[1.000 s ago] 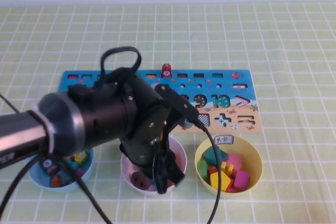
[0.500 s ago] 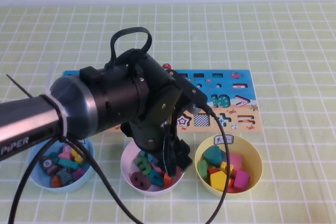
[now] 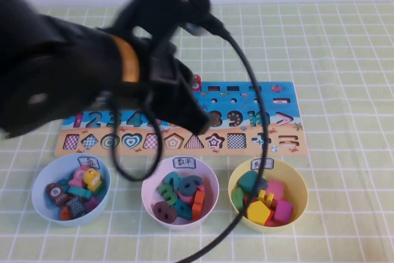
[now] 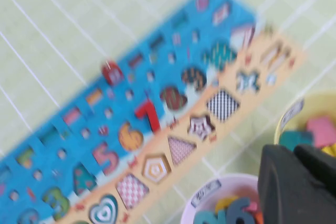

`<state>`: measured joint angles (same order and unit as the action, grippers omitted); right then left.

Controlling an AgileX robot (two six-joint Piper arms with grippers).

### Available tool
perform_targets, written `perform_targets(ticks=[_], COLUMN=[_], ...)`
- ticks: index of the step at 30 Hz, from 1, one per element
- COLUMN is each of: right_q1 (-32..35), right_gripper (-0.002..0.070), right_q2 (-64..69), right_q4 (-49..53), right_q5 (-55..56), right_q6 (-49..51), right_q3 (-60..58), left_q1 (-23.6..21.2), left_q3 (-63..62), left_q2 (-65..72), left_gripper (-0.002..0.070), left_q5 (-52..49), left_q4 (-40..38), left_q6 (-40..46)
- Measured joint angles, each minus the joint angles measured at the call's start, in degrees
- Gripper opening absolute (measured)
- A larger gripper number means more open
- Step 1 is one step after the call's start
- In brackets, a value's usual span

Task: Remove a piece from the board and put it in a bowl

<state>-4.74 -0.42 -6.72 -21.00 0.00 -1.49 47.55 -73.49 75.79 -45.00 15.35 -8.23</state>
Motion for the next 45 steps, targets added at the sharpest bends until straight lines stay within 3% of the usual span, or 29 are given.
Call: perform_targets(ticks=[7, 15, 29, 37, 40, 45], right_q1=[0.0, 0.0, 0.0, 0.0, 0.0, 0.0], right_gripper=[-0.0018, -0.0018, -0.0018, -0.0018, -0.0018, -0.0018], right_q2=[0.0, 0.0, 0.0, 0.0, 0.0, 0.0], right_q4=[0.0, 0.0, 0.0, 0.0, 0.0, 0.0], right_q5=[0.0, 0.0, 0.0, 0.0, 0.0, 0.0], right_q6=[0.0, 0.0, 0.0, 0.0, 0.0, 0.0], right_q3=[0.0, 0.0, 0.0, 0.0, 0.0, 0.0], left_q1=[0.0, 0.0, 0.1, -0.1, -2.8, -12.7], left_q3=[11.4, 33.3, 45.6, 48.0, 50.4, 56.7], left_q2=[-17.4, -34.0, -39.9, -40.8, -41.9, -45.0], left_gripper=[-0.0001, -0.0002, -0.0004, -0.0004, -0.0004, -0.0004], left_q5=[5.1, 19.1, 10.2, 11.1, 14.7, 26.0], left_q4=[-2.0, -9.0, -9.4, -1.2, -0.6, -1.7], left_q6=[0.0, -0.5, -2.4, -2.4, -2.4, -2.4])
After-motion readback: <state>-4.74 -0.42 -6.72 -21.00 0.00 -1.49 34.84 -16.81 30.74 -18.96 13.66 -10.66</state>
